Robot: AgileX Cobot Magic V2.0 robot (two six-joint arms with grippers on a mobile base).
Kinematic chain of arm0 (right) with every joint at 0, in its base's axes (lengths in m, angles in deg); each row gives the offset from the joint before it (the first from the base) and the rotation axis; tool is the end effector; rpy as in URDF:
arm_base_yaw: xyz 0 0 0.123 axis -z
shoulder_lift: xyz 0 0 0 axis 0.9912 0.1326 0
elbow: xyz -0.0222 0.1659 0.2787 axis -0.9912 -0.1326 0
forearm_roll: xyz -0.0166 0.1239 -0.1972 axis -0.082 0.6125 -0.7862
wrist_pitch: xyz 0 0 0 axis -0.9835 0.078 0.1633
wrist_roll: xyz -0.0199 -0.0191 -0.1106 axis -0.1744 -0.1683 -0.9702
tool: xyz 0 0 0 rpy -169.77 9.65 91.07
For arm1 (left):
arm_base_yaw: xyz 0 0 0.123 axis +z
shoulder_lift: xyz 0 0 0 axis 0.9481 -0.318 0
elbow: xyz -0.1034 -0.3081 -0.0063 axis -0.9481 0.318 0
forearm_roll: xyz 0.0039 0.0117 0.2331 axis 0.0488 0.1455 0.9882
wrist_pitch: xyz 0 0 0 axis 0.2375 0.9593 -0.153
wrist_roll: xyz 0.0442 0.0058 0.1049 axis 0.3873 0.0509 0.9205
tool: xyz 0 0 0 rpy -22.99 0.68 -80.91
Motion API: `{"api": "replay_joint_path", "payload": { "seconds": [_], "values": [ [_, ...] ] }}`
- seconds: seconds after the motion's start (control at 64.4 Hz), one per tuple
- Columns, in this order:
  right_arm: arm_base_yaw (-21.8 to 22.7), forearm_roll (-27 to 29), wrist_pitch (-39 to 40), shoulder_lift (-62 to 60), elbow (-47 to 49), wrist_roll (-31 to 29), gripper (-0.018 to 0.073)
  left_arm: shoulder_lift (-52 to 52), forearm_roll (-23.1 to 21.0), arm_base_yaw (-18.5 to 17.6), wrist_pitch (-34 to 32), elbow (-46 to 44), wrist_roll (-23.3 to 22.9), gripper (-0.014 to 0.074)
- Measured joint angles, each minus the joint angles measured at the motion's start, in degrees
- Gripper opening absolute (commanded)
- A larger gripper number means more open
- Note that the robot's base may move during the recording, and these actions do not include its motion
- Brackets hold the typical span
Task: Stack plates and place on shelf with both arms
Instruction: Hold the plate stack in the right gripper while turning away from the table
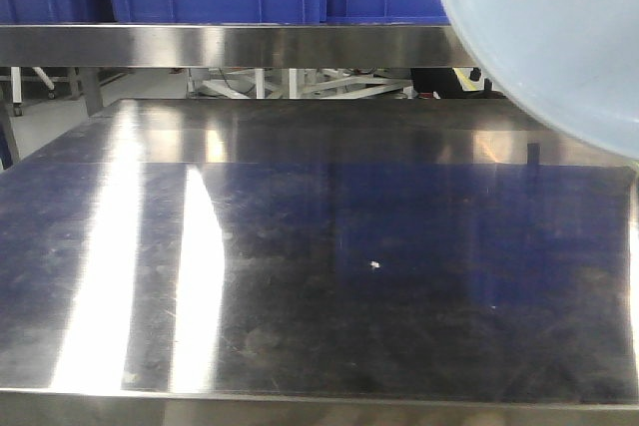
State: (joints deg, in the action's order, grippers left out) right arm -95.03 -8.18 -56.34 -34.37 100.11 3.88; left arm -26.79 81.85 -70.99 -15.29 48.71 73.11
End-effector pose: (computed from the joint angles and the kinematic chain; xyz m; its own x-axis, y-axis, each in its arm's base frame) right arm 0.0451 0.0123 0.3028 -0.0687 0.1106 -0.9915 -0.2305 0.9652 0.1236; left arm 0.0498 -0.0002 0.3109 0.0060 0.0759 -0.9971 -0.0029 0.9971 0.0759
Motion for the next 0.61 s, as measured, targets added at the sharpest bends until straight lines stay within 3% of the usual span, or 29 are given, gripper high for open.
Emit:
{"api": "replay_joint_path", "payload": {
  "seconds": [0.606],
  "values": [
    [0.0, -0.1, -0.5, 0.0, 0.0, 0.0, 0.0052, 0.0, 0.0, 0.0, 0.0, 0.0, 0.0, 0.0082]
  ]
}}
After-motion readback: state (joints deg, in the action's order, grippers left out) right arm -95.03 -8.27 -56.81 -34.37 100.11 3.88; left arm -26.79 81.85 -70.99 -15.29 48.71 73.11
